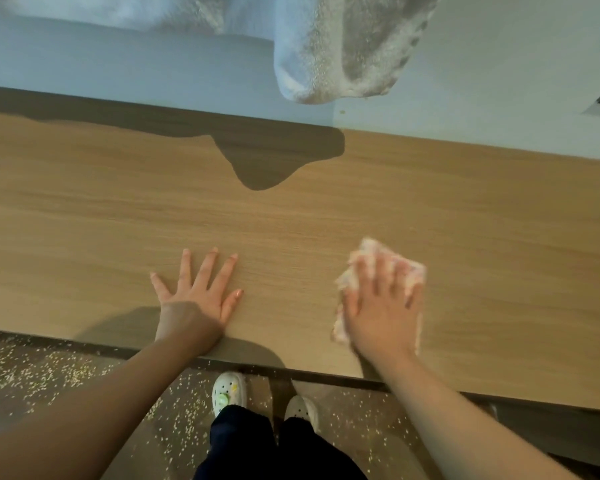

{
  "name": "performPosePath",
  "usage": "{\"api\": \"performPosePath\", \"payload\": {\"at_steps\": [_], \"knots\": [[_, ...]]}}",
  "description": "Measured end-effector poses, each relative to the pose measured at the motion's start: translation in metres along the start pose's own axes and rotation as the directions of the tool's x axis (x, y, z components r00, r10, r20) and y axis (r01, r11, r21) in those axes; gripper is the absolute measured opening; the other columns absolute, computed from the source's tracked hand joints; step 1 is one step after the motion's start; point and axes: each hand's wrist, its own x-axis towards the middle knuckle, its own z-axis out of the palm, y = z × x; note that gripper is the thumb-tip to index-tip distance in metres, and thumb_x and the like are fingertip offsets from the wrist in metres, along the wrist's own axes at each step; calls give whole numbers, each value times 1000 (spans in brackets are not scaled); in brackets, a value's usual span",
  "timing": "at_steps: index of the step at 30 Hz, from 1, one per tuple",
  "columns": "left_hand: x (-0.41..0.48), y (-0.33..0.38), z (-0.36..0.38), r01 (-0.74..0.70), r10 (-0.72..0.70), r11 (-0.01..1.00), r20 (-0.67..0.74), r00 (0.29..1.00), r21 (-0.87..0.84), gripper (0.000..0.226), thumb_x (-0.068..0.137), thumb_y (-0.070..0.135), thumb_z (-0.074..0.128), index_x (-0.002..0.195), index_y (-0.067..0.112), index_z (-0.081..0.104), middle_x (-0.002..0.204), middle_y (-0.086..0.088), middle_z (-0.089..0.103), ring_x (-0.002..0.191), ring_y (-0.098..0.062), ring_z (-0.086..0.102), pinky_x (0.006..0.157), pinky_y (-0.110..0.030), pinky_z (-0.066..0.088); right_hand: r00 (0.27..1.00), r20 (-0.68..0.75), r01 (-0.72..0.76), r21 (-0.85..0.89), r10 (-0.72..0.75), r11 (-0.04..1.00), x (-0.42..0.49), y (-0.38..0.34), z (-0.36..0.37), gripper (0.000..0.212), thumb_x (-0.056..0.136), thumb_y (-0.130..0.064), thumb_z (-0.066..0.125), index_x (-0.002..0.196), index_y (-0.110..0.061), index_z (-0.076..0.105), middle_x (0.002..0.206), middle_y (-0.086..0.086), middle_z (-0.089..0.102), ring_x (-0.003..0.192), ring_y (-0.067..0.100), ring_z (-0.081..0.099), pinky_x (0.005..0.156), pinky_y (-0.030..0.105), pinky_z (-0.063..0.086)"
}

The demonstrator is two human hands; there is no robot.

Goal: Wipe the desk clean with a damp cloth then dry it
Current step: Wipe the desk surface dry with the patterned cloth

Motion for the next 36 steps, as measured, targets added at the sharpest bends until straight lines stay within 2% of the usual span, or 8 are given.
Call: {"api": "performPosePath", "payload": {"at_steps": [5,13,16,21,25,27,32,36], "knots": [[12,1,-5,-128,129,992,-51,990,19,71,83,59,-10,148,34,6,157,2,8,144,-25,0,107,-65,8,850,49,526,-106,-524,844,-13,-26,6,52,95,-56,-4,143,-38,-12,153,-3,-18,136,28,-25,108,53,-21],[57,16,-5,-102,86,989,-144,986,-107,68,87,52,-2,149,25,7,157,4,2,144,-17,-6,114,-48,-4,949,-6,-310,151,314,939,95,16,-27,56,97,-46,11,149,-32,-3,157,-1,-10,143,26,-14,112,52,-10],[55,13,-2,-133,90,977,-242,966,-167,65,88,45,10,144,20,32,152,-2,28,142,-20,16,112,-50,9,994,-47,96,32,-95,995,79,-25,-17,55,97,-48,8,146,-33,-10,156,1,-13,141,28,-16,111,49,-14],[57,13,-2,-125,79,977,-251,965,-173,57,90,37,20,138,18,43,146,-5,39,138,-24,29,109,-53,21,674,41,731,-182,-738,657,37,-16,-4,53,99,-52,14,146,-29,12,153,-1,21,141,28,15,110,49,9],[57,13,0,-116,69,978,-253,965,-173,57,91,38,18,140,19,40,148,-4,36,140,-23,25,111,-52,18,990,-90,107,-41,-110,993,129,29,-32,55,95,-51,3,147,-33,-8,157,-2,-5,143,25,-9,115,50,-3],[57,13,0,-119,71,977,-255,964,-178,57,92,38,18,141,19,39,148,-3,35,140,-22,24,111,-51,17,994,-43,-98,77,101,992,147,3,-41,55,97,-48,7,148,-33,-7,157,-1,-11,143,26,-13,114,51,-6],[56,12,-1,-116,33,953,-284,958,-279,63,89,39,15,145,12,27,150,-2,33,142,-16,16,115,-43,5,739,-14,668,-111,-674,735,65,-59,-5,53,97,-48,10,148,-30,11,155,-1,9,143,30,5,113,50,0],[55,13,-1,-116,32,951,-283,959,-288,63,90,38,14,146,12,26,152,0,29,142,-13,11,114,-39,-1,734,50,666,-249,-677,703,99,-11,-18,52,98,-51,7,143,-35,-12,156,-4,-6,142,24,-10,114,45,-8]]}}
